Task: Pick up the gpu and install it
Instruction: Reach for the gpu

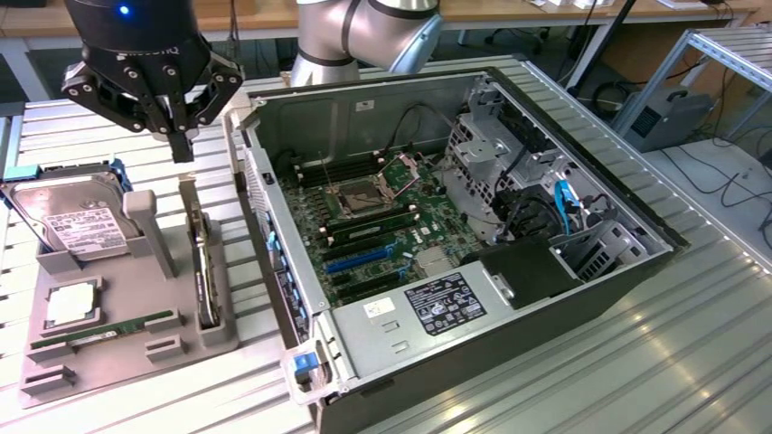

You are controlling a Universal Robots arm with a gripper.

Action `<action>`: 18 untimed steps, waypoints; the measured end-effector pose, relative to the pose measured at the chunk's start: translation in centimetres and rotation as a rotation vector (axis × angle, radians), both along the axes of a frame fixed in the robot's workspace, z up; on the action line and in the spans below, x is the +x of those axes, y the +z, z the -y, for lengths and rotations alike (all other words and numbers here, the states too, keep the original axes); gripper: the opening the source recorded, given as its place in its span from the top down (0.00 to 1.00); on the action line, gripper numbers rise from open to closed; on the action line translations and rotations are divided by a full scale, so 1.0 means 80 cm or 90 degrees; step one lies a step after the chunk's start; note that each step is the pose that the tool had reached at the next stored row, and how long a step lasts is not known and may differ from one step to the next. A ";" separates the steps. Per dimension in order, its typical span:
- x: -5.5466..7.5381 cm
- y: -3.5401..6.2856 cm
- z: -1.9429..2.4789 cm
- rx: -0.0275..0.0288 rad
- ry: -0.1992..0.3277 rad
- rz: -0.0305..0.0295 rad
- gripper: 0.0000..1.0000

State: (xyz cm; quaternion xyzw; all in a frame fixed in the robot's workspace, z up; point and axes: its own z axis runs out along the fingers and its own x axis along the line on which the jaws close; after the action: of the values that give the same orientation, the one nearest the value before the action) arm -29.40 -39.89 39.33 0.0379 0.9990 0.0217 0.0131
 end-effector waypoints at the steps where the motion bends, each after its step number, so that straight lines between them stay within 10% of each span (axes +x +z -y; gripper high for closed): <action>1: -0.001 0.000 0.0000 0.0000 0.000 0.0000 0.89; 18: -0.008 0.000 0.0058 -0.0013 0.000 0.0000 0.89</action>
State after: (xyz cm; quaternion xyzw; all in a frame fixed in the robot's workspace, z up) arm -30.04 -40.36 39.33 0.0378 0.9990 0.0207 0.0131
